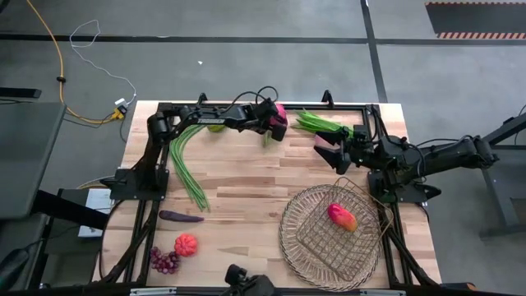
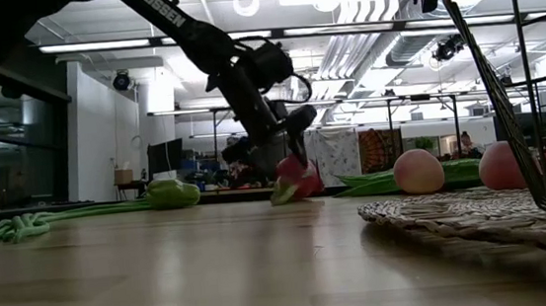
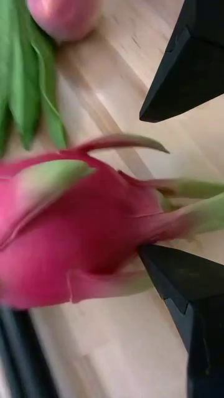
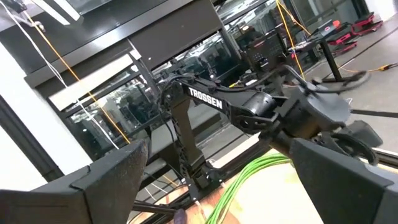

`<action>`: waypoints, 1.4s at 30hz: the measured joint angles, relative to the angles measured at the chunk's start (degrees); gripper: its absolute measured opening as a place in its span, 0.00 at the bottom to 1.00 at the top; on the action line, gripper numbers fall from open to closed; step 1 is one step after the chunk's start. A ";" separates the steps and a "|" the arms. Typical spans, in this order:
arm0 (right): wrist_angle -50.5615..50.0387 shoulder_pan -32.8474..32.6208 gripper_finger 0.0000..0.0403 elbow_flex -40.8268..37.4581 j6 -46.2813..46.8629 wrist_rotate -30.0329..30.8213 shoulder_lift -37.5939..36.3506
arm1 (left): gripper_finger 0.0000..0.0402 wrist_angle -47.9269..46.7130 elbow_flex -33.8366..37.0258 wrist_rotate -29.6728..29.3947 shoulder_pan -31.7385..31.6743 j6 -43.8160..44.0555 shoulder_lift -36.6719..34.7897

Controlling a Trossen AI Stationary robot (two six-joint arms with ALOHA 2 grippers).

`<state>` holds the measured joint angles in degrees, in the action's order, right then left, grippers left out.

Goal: Build produce basket
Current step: Put the dragon fruit into the wire basket

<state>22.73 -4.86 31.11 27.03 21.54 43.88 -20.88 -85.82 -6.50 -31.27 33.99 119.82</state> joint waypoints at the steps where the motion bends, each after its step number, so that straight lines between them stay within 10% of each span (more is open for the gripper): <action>1: 0.03 0.00 0.96 0.00 0.00 0.01 0.00 | 0.82 -1.00 0.00 -0.03 0.00 0.19 0.25; 23: -0.34 0.00 0.96 0.00 -0.02 0.00 0.00 | 0.76 -5.92 0.00 -3.31 -0.31 -4.22 1.56; 42: -0.34 0.00 0.96 0.00 -0.02 0.00 0.00 | 0.04 -10.74 0.02 2.72 -0.22 -10.02 0.83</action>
<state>22.39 -4.86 31.11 27.00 21.54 43.88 -31.62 -85.80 -3.78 -31.48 23.97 120.64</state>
